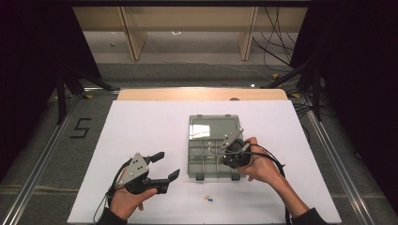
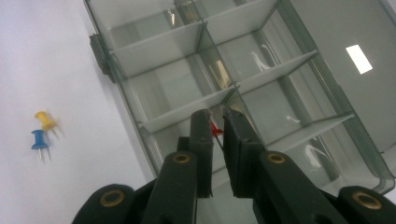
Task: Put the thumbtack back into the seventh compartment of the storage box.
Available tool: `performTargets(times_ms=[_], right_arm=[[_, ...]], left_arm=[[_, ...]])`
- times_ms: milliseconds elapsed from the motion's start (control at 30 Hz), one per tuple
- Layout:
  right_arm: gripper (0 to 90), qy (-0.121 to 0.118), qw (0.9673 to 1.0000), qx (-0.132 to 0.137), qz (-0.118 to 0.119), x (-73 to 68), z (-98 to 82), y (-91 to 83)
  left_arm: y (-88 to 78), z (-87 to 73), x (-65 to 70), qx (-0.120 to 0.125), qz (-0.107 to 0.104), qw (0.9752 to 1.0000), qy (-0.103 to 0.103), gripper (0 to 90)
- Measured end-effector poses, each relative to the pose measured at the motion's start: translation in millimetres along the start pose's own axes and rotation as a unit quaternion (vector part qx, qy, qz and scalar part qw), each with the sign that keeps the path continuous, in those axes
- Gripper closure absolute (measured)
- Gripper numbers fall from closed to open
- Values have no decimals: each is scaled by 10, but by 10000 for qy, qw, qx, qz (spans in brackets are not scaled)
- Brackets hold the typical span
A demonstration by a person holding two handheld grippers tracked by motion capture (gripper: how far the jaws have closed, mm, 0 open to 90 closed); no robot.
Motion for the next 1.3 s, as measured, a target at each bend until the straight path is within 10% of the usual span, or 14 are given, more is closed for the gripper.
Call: performTargets(times_ms=[433, 767, 1300], right_arm=[[781, -28, 9998, -191, 24, -17, -6, 95], [530, 47, 9998, 152, -103, -47, 76, -60], [381, -381, 9987, 297, 178, -586, 130, -221]], left_arm=[[-9, -4, -3, -41, 34, 10000, 11, 211], [-11, -6, 10, -42, 32, 9999, -102, 211], [-22, 4, -5, -15, 42, 10000, -48, 210]])
Point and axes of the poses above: each handheld gripper's, and its own axes: y roughly forward along the jaws, z roughly out of its top, x roughly to its right, the point moved 9 cm from there along y, roughly forward along the jaws, and after that the axes turned 12 degrees about -x, right-handed, at the moved point
